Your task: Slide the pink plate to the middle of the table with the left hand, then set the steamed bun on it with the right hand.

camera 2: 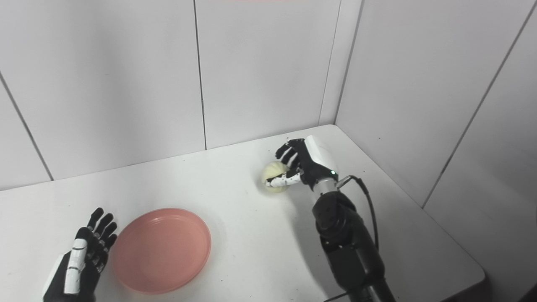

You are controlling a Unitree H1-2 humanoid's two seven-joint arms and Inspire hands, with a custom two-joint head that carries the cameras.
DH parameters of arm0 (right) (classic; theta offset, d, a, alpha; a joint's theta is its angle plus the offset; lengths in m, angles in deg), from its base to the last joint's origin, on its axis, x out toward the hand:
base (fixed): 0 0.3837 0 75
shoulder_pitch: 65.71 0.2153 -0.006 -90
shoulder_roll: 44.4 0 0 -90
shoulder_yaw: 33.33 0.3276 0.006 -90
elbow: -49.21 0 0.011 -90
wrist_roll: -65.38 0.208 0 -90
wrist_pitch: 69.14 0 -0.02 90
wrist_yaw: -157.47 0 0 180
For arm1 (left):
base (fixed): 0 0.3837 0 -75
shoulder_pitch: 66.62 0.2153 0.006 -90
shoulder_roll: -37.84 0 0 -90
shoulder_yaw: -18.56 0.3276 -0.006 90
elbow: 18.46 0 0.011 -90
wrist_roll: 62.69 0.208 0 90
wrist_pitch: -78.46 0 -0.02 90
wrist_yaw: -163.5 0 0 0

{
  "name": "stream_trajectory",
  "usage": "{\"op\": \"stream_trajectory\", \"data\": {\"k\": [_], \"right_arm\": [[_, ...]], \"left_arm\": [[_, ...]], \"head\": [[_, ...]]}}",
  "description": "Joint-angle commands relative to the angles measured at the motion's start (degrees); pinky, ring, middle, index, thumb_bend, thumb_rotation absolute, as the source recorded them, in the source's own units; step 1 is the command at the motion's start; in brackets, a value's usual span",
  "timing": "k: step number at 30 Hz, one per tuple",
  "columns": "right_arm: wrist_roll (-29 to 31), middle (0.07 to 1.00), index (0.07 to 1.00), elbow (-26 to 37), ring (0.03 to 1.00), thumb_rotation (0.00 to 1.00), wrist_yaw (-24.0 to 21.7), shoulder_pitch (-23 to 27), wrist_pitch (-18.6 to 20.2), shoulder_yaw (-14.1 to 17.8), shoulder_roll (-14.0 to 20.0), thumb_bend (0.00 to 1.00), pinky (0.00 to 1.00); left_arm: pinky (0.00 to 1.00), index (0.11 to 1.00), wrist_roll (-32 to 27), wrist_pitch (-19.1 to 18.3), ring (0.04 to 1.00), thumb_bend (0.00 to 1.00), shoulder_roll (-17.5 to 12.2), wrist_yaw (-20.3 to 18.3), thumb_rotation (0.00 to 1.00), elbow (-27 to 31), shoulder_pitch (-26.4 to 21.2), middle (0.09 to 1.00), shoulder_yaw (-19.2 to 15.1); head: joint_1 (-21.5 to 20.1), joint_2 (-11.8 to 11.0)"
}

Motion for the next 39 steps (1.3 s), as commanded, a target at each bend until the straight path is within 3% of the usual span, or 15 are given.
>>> {"op": "stream_trajectory", "data": {"k": [1, 3, 4, 7, 9, 10, 15, 24, 33, 39], "right_arm": [[1.14, 0.499, 0.49, 2.13, 0.438, 0.0, 2.73, 1.53, -4.17, -0.59, 0.24, 0.52, 0.36], [0.75, 0.499, 0.483, 2.53, 0.445, 0.0, 3.74, 1.37, -4.97, -2.01, -0.45, 0.52, 0.31], [1.36, 0.495, 0.489, 2.47, 0.438, 0.0, 4.2, 1.27, -6.26, -2.56, -0.71, 0.52, 0.39], [3.74, 0.495, 0.516, 2.82, 0.383, 0.0, 4.81, 1.14, -7.99, -3.8, -2.42, 0.51, 0.34], [4.65, 0.474, 0.506, 2.49, 0.434, 0.0, 5.48, 0.89, -10.21, -4.9, -3.3, 0.52, 0.3], [5.31, 0.493, 0.508, 2.17, 0.407, 0.0, 5.8, 0.71, -11.69, -5.38, -3.62, 0.52, 0.3], [5.31, 0.506, 0.498, 0.93, 0.419, 0.0, 7.69, -0.06, -17.21, -7.9, -4.73, 0.52, 0.4], [6.54, 0.493, 0.49, 0.44, 0.44, 0.0, 8.84, -0.91, -22.24, -8.85, -5.55, 0.52, 0.42], [6.5, 0.522, 0.49, 3.83, 0.407, 0.0, 7.24, -3.86, -24.52, -12.05, -7.66, 0.51, 0.36], [6.91, 0.529, 0.48, 1.13, 0.421, 0.0, 7.07, -5.6, -29.34, -14.21, -7.29, 0.51, 0.38]], "left_arm": [[0.99, 0.963, 0.53, 1.0, 0.978, 0.55, 0.63, 0.37, 0.96, 0.24, -0.42, 0.975, 0.39], [0.99, 0.961, 0.88, 0.69, 0.976, 0.56, 0.75, 0.65, 0.96, 0.39, -0.37, 0.972, 0.57], [0.99, 0.962, 1.01, 0.68, 0.979, 0.57, 0.77, 0.72, 0.95, 0.29, -0.39, 0.973, 0.68], [0.99, 0.96, 1.65, 0.89, 0.977, 0.59, 0.77, 0.99, 0.95, -0.03, -0.46, 0.972, 1.04], [0.99, 0.961, 2.34, 1.35, 0.977, 0.61, 0.89, 1.24, 0.95, -0.41, -0.5, 0.972, 1.21], [0.99, 0.961, 2.72, 1.7, 0.975, 0.61, 0.99, 1.45, 0.96, -0.66, -0.52, 0.972, 1.28], [0.99, 0.96, 2.6, 2.76, 0.975, 0.61, 1.52, 1.51, 0.97, -1.92, -0.66, 0.971, 1.05], [0.99, 0.969, 3.24, 3.37, 0.981, 0.62, 1.79, 1.56, 0.98, -2.76, -0.78, 0.98, 1.48], [0.99, 0.973, 5.41, 5.37, 0.979, 0.59, 2.91, 2.56, 1.0, -4.2, -0.67, 0.978, 2.76], [1.0, 0.97, 7.29, 6.28, 0.98, 0.58, 4.46, 4.23, 1.0, -5.47, -0.96, 0.975, 3.37]], "head": [[0.45, -0.02], [0.78, -0.04], [1.11, -0.03], [1.63, 0.03], [2.11, -0.02], [2.6, -0.01], [2.98, -0.07], [5.63, 0.04], [14.51, 0.98], [20.54, 1.4]]}}
